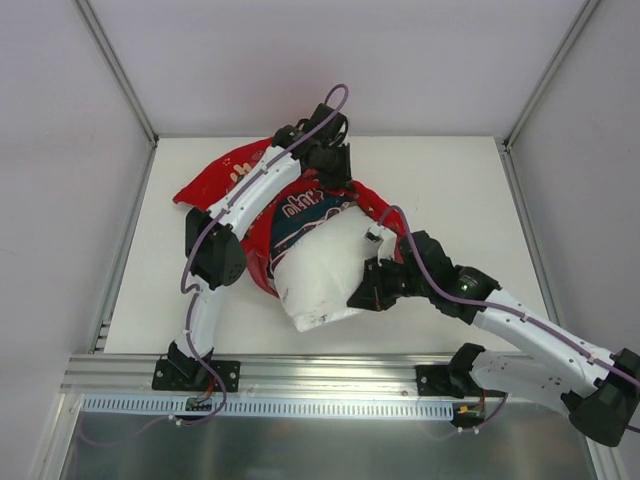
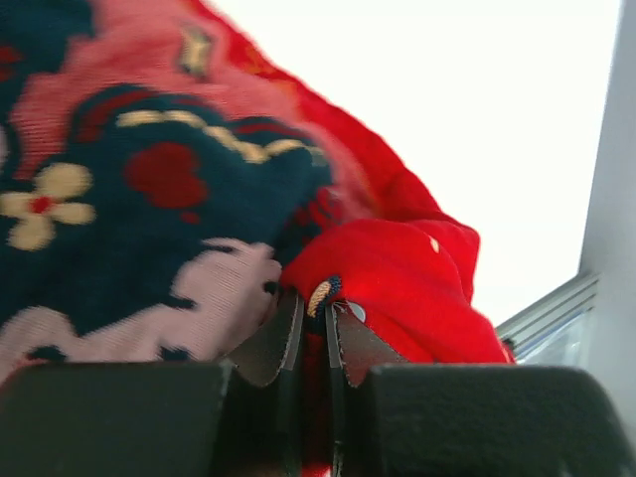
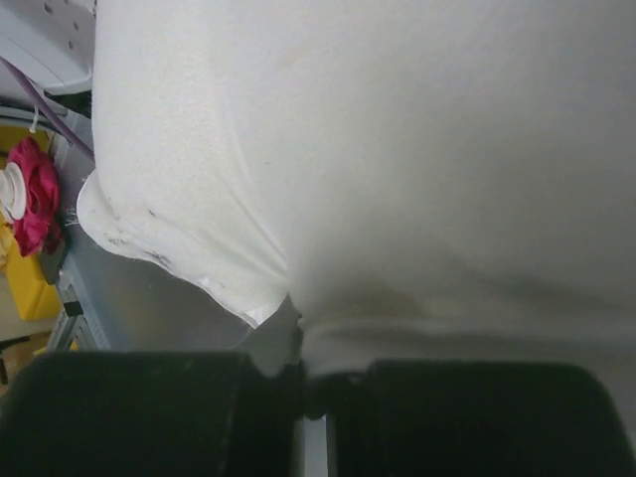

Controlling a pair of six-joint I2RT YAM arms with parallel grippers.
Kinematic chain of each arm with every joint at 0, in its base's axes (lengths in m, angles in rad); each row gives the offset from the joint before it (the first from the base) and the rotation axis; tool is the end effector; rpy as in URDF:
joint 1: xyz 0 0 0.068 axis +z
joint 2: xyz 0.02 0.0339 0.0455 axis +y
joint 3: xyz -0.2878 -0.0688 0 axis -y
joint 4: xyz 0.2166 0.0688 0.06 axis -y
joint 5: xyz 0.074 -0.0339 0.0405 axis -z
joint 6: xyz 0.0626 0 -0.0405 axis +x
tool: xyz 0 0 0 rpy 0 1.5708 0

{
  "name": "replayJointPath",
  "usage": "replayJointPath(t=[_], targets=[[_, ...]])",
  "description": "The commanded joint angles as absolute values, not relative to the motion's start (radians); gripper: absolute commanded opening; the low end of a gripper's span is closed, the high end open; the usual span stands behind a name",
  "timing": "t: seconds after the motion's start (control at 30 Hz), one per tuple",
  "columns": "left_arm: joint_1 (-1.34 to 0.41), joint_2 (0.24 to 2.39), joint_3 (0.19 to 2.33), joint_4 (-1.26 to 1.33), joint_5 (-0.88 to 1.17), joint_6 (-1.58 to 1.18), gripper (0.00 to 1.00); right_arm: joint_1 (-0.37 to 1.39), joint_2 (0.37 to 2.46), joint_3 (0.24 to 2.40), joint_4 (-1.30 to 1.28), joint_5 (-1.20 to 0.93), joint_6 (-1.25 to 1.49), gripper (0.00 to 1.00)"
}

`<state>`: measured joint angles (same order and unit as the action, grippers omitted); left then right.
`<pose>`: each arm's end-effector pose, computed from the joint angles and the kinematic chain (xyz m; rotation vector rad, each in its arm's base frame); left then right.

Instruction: Remove the pillowcase from the pillow

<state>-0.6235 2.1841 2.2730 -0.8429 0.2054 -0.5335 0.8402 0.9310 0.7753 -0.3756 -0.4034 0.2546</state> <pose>0.3941 -0.2992 0.3352 0.2192 2.4412 -0.7906 0.1051 0.1541 0.3034 -0.8933 2.0594 1.0533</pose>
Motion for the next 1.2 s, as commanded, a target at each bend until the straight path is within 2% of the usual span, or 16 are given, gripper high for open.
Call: replayJointPath(t=[0.0, 0.17, 0.23, 0.27, 0.3, 0.37, 0.57, 0.77, 0.83, 0.93, 1.17], targets=[[-0.530, 2.154, 2.209, -0.769, 0.032, -0.716, 0.00, 0.919, 0.884, 0.816, -0.402, -0.534, 0.169, 0.01], [-0.509, 2.115, 2.178, -0.770, 0.047, -0.651, 0.00, 0.919, 0.857, 0.815, -0.426, -0.413, 0.146, 0.01], [-0.515, 2.099, 2.162, -0.770, 0.112, -0.614, 0.26, 0.914, 0.880, 0.830, -0.423, -0.361, 0.149, 0.01], [-0.520, 2.061, 2.145, -0.770, 0.151, -0.580, 0.45, 0.901, 0.896, 0.836, -0.420, -0.319, 0.161, 0.01], [-0.528, 2.034, 2.122, -0.770, 0.153, -0.563, 0.79, 0.891, 0.911, 0.845, -0.417, -0.308, 0.167, 0.01], [-0.552, 1.935, 2.040, -0.770, 0.146, -0.517, 0.97, 0.861, 0.958, 0.867, -0.390, -0.290, 0.181, 0.01], [-0.578, 1.625, 1.820, -0.770, 0.092, -0.405, 0.99, 0.787, 1.014, 0.868, -0.247, -0.313, 0.238, 0.01], [-0.661, 1.386, 1.632, -0.799, 0.034, -0.307, 0.90, 0.730, 1.054, 0.917, -0.164, -0.286, 0.337, 0.01], [-0.713, 1.361, 1.574, -0.810, 0.008, -0.317, 0.91, 0.729, 1.077, 0.952, -0.155, -0.261, 0.385, 0.01], [-0.817, 1.341, 1.505, -0.810, -0.035, -0.330, 0.98, 0.727, 1.123, 1.023, -0.147, -0.253, 0.416, 0.01], [-0.929, 1.336, 1.439, -0.833, -0.112, -0.370, 0.99, 0.709, 1.172, 1.111, -0.121, -0.285, 0.460, 0.01]])
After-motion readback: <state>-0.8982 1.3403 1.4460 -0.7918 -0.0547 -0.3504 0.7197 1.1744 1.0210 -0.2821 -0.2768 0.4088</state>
